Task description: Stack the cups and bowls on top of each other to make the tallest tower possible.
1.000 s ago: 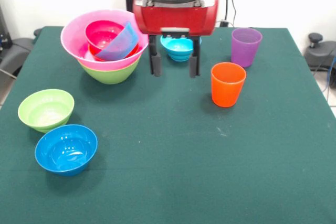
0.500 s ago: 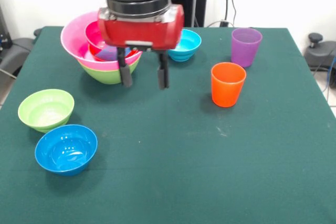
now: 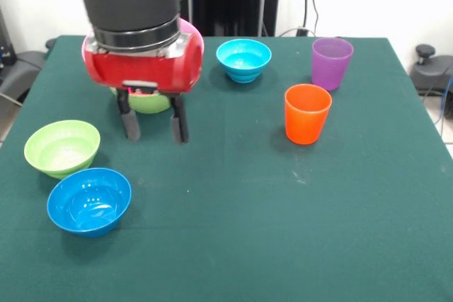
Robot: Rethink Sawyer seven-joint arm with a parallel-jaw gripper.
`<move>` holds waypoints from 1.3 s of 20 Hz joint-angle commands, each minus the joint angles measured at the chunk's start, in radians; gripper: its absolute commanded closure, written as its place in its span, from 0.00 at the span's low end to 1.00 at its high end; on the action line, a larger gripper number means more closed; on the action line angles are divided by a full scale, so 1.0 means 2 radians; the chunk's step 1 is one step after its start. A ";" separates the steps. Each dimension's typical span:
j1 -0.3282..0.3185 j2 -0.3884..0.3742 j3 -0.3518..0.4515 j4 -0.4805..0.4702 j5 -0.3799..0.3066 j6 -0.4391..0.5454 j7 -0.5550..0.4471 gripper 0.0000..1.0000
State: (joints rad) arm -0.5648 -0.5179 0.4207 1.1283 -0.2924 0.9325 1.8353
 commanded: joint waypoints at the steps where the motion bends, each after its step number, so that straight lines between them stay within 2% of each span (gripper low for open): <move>1: -0.005 0.036 0.039 -0.033 -0.044 0.057 -0.182 0.00; 10: 0.000 0.093 0.052 -0.102 -0.053 0.057 -0.207 0.00; 19: 0.000 0.121 0.058 -0.137 -0.052 0.055 -0.225 0.00; 24: -0.001 0.117 0.050 -0.136 -0.056 0.058 -0.234 0.00; 26: 0.001 0.097 0.027 -0.104 -0.064 0.090 -0.235 0.00</move>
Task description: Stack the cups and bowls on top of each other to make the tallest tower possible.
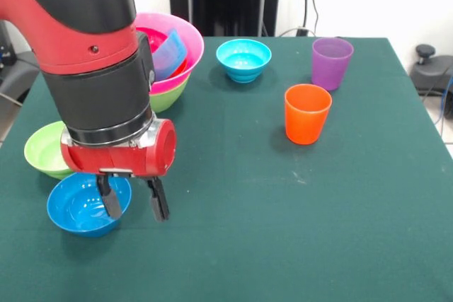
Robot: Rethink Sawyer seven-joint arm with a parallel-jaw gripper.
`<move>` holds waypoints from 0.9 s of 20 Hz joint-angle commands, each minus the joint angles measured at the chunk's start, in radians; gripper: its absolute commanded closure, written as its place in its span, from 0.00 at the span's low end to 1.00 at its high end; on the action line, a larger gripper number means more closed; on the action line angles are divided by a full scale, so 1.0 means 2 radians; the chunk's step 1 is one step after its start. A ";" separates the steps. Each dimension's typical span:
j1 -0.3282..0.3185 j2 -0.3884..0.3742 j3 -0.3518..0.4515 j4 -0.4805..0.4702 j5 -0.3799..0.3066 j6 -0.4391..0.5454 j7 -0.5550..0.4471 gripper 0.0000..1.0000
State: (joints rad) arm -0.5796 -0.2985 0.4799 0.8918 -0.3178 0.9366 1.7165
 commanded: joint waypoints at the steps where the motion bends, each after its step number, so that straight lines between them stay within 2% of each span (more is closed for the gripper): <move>1: 0.007 -0.028 -0.009 0.040 -0.054 0.081 -0.173 0.00; 4: 0.004 -0.053 -0.019 0.082 -0.056 0.076 -0.155 0.00; 12: -0.012 -0.067 -0.012 0.132 -0.064 0.035 -0.131 0.00; 18: -0.018 -0.067 -0.022 0.149 -0.102 0.021 -0.143 0.00</move>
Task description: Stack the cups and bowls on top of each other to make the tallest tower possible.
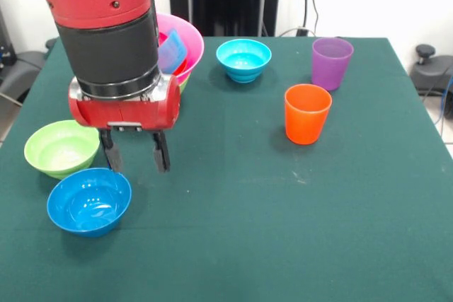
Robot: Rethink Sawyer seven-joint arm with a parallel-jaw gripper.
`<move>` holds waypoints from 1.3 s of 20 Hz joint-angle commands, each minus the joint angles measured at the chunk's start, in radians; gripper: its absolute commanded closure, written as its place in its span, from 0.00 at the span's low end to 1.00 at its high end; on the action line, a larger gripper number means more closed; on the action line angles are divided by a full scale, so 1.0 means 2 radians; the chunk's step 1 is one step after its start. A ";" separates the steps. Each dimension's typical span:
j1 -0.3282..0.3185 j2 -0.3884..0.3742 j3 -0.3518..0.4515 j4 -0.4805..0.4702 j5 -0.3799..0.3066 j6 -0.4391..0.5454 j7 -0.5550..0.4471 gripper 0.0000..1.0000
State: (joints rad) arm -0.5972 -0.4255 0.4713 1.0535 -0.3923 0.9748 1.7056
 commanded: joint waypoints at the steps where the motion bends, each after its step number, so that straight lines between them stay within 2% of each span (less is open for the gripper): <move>1: -0.013 0.000 -0.017 0.069 -0.067 0.000 -0.138 0.00; 15: -0.036 0.044 0.011 0.068 -0.094 -0.052 -0.118 0.00; 19: -0.039 0.054 0.018 0.068 -0.096 -0.074 -0.109 0.00; 26: -0.040 0.070 0.028 0.057 -0.083 -0.074 -0.115 0.00</move>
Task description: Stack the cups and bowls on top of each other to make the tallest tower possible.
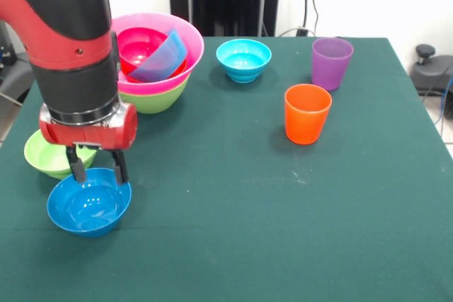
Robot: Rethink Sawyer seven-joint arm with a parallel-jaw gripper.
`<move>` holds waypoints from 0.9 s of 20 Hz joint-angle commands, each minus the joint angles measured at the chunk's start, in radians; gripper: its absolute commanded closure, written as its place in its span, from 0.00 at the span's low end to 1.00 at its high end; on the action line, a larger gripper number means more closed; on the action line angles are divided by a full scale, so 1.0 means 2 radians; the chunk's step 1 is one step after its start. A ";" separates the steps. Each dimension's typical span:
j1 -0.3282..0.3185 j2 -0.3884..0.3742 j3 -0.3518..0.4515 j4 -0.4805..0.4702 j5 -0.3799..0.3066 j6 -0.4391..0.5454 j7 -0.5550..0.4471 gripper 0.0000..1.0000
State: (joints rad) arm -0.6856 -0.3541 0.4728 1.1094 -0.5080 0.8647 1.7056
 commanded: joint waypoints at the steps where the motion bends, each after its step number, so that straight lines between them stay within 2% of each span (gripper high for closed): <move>1: 0.004 0.034 0.027 0.031 -0.025 -0.022 -0.114 0.00; 12: -0.008 0.053 0.043 0.033 -0.021 -0.026 -0.123 0.00; 18: -0.019 0.081 0.049 0.023 -0.027 -0.021 -0.143 0.00</move>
State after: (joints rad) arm -0.7119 -0.2509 0.5195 1.1157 -0.5078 0.8583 1.7056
